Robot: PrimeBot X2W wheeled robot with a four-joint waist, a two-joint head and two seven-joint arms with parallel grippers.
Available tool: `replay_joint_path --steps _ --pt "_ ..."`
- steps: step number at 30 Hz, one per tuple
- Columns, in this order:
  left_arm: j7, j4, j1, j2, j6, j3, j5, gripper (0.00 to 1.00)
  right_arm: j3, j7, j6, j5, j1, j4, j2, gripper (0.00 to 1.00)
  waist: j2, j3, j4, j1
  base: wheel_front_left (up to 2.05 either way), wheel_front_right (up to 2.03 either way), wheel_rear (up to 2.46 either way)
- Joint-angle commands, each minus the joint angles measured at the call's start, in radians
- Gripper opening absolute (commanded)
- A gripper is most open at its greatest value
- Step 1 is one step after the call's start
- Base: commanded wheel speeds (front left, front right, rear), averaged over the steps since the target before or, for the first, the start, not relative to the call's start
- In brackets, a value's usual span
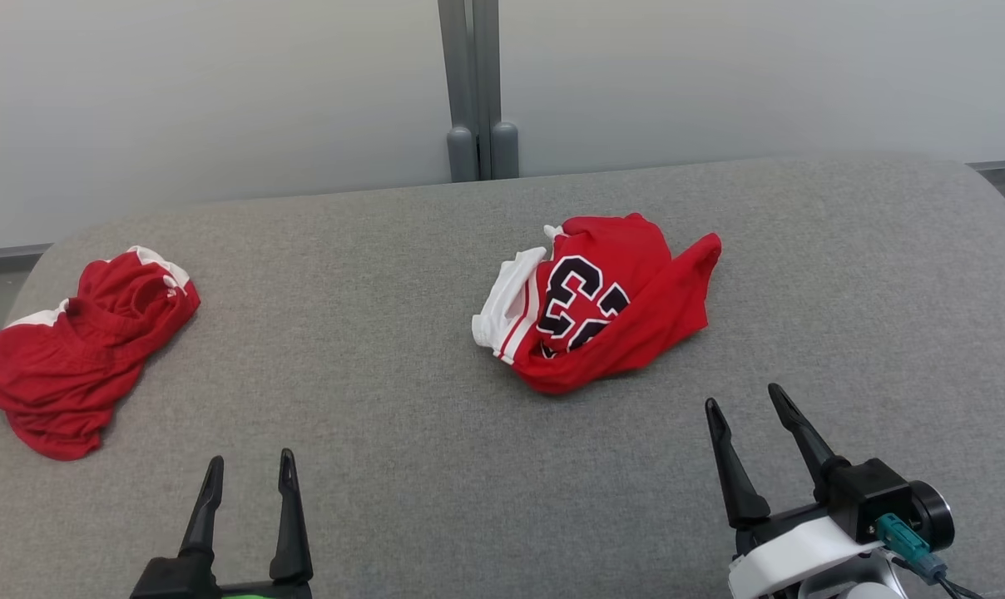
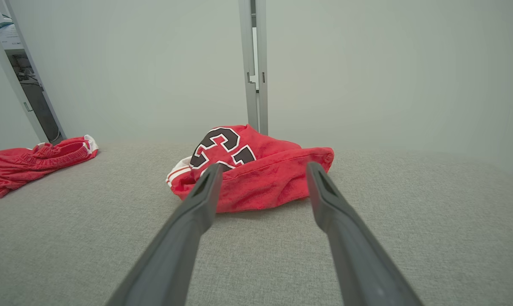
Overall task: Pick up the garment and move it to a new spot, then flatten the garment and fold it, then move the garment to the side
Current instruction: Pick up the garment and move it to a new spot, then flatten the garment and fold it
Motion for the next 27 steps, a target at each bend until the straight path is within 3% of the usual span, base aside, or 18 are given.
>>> replay_joint_path --steps 1,27 --pt "0.0 0.001 -0.005 0.001 0.007 -0.005 0.007 1.0 0.001 0.0 0.0 0.01 0.005 0.001 -0.002 1.0 -0.0001 0.003 0.002 0.0 0.0 0.0 0.0" --pt "0.0 0.017 -0.037 0.0 0.028 -0.033 0.024 1.0 0.012 0.0 0.0 0.018 -0.012 0.0 -0.002 1.0 -0.0001 0.013 0.002 0.0 0.0 0.0 0.0"
